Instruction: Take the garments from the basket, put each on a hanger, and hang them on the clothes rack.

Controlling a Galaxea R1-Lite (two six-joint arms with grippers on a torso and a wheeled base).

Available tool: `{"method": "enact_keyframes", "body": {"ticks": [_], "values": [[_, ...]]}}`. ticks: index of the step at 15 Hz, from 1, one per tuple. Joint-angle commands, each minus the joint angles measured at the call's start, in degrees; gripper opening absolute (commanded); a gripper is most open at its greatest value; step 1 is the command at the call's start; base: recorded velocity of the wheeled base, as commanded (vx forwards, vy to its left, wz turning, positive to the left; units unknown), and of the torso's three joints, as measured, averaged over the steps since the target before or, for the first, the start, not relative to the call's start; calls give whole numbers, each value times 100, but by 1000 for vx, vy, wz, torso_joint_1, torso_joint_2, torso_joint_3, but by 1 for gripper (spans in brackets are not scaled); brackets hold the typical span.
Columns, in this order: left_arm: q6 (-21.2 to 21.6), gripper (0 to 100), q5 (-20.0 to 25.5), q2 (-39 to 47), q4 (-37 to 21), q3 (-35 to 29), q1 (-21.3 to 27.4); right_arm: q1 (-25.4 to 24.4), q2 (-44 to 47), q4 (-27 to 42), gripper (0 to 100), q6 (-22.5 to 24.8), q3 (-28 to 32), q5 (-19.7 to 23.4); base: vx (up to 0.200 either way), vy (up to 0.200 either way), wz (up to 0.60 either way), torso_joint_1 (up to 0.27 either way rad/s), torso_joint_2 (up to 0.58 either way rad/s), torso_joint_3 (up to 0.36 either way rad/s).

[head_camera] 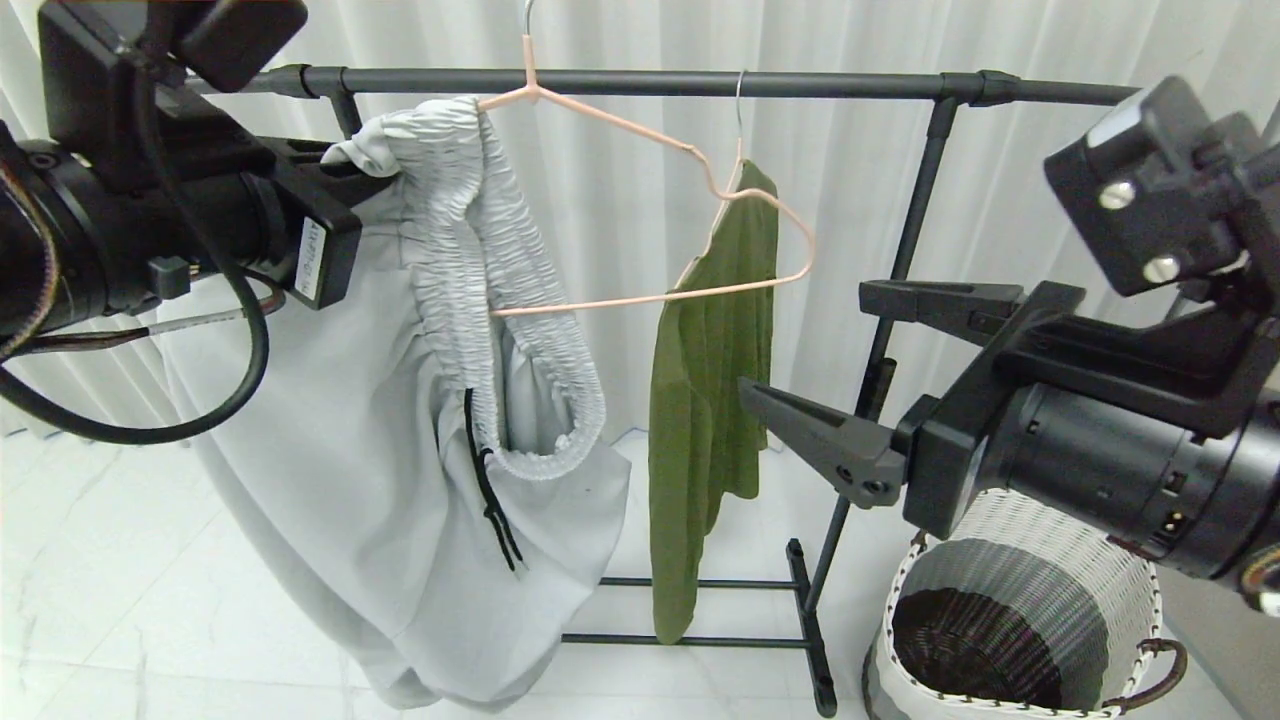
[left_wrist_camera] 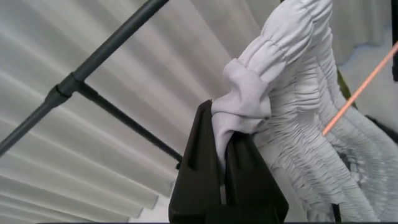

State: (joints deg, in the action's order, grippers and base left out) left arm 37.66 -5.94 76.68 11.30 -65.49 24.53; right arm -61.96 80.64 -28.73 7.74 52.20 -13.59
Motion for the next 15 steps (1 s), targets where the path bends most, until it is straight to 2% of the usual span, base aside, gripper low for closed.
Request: {"method": "enact_keyframes", "body": {"ticks": [1,5,7,11,13,15], "values": [[-171,0,5,40,136,1,158,9,329,8,100,-256,36,-21,0,0,0,0,0,0],[-303,0,5,40,285,-61,386,0,874,-36,100,-888,124,-337,0,0,0,0,0,0],[-391,0,5,49,338,-131,509,9,1138,-36,100,-1222,405,-346,0,0,0,0,0,0],[-487,0,5,225,355,-456,606,114,1578,-45,100,-1591,651,-390,0,0,0,0,0,0],[-487,0,5,304,355,-579,615,220,1815,-168,100,-1829,739,-671,0,0,0,0,0,0],[-496,0,5,348,355,-649,755,299,1832,-212,100,-1943,739,-689,0,0,0,0,0,0]]}}
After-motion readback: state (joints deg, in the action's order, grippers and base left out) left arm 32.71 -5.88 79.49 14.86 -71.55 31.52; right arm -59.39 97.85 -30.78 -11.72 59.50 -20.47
